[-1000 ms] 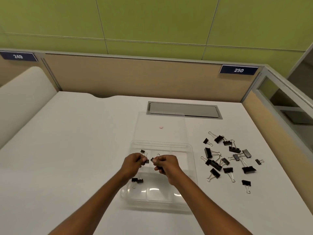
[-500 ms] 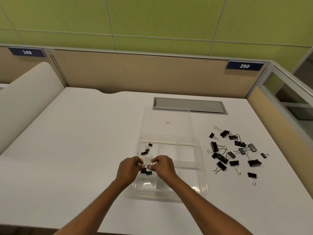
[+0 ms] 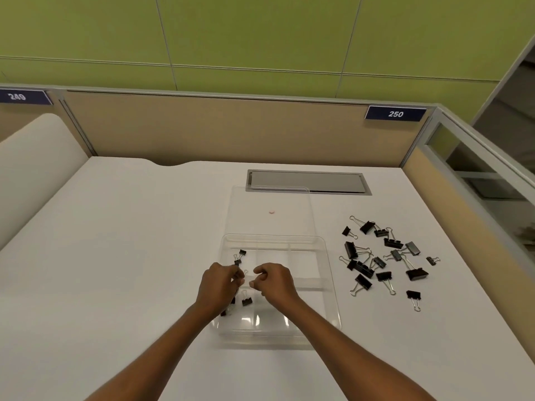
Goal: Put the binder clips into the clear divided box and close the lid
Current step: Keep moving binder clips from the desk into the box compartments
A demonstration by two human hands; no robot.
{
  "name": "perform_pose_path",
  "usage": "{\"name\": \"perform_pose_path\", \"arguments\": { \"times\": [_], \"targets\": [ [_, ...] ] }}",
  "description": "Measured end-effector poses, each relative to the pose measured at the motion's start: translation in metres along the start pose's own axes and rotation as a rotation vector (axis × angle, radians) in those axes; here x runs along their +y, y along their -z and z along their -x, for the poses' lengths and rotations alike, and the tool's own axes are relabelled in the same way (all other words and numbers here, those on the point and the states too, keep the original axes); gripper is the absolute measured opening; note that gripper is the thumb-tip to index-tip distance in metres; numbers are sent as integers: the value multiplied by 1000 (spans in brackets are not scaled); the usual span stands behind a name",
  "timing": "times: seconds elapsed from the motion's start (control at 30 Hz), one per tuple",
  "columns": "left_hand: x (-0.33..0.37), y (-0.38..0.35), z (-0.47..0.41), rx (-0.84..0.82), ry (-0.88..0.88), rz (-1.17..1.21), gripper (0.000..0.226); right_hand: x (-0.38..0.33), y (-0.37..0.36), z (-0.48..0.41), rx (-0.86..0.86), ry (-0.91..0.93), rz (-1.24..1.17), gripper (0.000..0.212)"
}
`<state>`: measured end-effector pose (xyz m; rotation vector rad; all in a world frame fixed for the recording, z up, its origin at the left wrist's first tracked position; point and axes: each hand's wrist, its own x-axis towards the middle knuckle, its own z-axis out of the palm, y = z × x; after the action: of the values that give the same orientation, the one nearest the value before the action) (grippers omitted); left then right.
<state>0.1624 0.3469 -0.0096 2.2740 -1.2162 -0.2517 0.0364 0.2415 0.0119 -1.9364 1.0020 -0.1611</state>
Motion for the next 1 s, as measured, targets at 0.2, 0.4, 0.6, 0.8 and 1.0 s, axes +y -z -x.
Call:
{"name": "perform_pose_path", "arguments": {
  "times": [0.2, 0.4, 0.6, 0.8, 1.0],
  "targets": [
    [42, -16, -33, -18, -92, 44, 9, 14, 41, -9, 103, -37, -14, 36],
    [97, -39, -70, -61, -192, 85, 14, 39, 95, -17, 210, -102, -49, 33],
    [149, -71, -99, -132, -279, 79, 24, 69, 149, -20, 298, -155, -95, 30],
    [199, -103, -125, -195, -338, 79, 25, 97, 200, -20, 385, -225, -127, 27],
    [244, -133, -147, -269, -376, 83, 27, 132, 244, -22, 449, -312, -164, 22]
  ]
}}
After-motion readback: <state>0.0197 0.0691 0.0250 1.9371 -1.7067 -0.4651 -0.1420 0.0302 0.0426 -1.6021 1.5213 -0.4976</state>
